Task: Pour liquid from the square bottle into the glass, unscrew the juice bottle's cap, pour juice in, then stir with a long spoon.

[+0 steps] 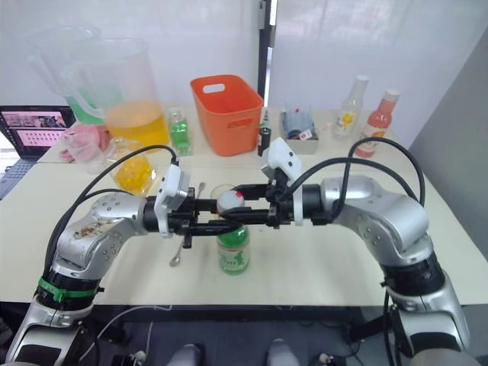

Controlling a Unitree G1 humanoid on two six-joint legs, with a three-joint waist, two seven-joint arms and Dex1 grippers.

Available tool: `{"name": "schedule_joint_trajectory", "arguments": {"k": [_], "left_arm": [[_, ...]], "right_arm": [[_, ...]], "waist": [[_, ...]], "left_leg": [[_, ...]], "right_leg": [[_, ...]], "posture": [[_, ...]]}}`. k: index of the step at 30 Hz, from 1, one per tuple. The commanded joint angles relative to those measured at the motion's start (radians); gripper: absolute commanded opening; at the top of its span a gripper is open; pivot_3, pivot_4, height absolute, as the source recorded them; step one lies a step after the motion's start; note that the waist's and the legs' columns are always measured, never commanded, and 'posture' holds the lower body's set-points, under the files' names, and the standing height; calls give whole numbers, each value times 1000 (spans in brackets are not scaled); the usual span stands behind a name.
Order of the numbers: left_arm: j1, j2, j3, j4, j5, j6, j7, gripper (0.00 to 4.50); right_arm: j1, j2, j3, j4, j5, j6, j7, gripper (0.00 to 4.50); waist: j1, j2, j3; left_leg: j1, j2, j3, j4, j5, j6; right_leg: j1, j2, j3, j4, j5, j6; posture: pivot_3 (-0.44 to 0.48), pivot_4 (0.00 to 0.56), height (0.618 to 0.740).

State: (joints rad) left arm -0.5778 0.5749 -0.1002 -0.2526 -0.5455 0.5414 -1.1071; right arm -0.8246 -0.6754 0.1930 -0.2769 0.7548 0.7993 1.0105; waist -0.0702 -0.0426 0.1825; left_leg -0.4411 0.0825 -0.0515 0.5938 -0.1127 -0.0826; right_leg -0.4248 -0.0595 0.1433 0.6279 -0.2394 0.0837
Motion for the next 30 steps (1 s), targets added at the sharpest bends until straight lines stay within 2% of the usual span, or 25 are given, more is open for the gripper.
{"name": "schedule_joint_trajectory", "arguments": {"k": [1, 8, 12, 14, 17, 19, 24, 30], "left_arm": [[9, 2, -5, -69, 1, 14, 39, 1449], [28, 9, -8, -103, -5, 26, 58, 1449], [28, 13, -10, -97, -1, 19, 57, 1449], [26, 12, -13, -94, 2, 14, 57, 1449], [25, 9, -17, -91, 3, 10, 58, 1449], [25, 8, -20, -87, 3, 6, 57, 1449], [21, -2, -28, -71, 1, -3, 55, 1449], [0, -17, -43, -32, 4, -21, 32, 1449]], "right_arm": [[-64, 26, 107, 70, -69, -129, 250, 1728], [-132, 47, 140, 228, -186, -290, 503, 1728], [-164, 50, 125, 270, -202, -287, 565, 1728], [-179, 52, 111, 272, -189, -252, 566, 2764], [-181, 54, 87, 260, -178, -234, 555, 3740], [-173, 51, 52, 233, -170, -230, 523, 4414], [-82, 38, -93, 60, -74, -95, 324, 4469], [90, 51, -261, -217, 37, 57, -13, 4469]], "waist": [[-1, 0, 0], [1, 0, 0], [1, 0, 0], [1, 0, 0], [1, 0, 0], [2, 0, 0], [11, 0, 0], [18, 0, 0]], "left_leg": [[0, 0, 0, 0, 0, 0], [0, 0, 0, 0, 0, 0], [0, 0, 0, 0, 0, 0], [0, 0, 0, -1, 0, 0], [0, 0, 0, -1, 0, 0], [0, 0, 0, -1, 0, 0], [-1, 0, 0, -2, 0, 0], [-1, 0, 0, -1, 0, 0]], "right_leg": [[0, 0, 0, 0, 0, 0], [0, 0, 0, 0, 0, 0], [0, 0, 0, 0, 0, 0], [0, 0, -1, 0, 0, 0], [0, 0, -1, 1, 0, 0], [-1, 0, -1, 1, 0, 1], [-1, 0, -1, 1, -1, 1], [-1, 0, 0, 1, -1, 1]], "posture": [[0, 150, 740], [0, 150, 740], [0, 150, 740], [0, 150, 740], [0, 150, 740], [0, 150, 740], [0, 150, 740], [0, 150, 740]]}}
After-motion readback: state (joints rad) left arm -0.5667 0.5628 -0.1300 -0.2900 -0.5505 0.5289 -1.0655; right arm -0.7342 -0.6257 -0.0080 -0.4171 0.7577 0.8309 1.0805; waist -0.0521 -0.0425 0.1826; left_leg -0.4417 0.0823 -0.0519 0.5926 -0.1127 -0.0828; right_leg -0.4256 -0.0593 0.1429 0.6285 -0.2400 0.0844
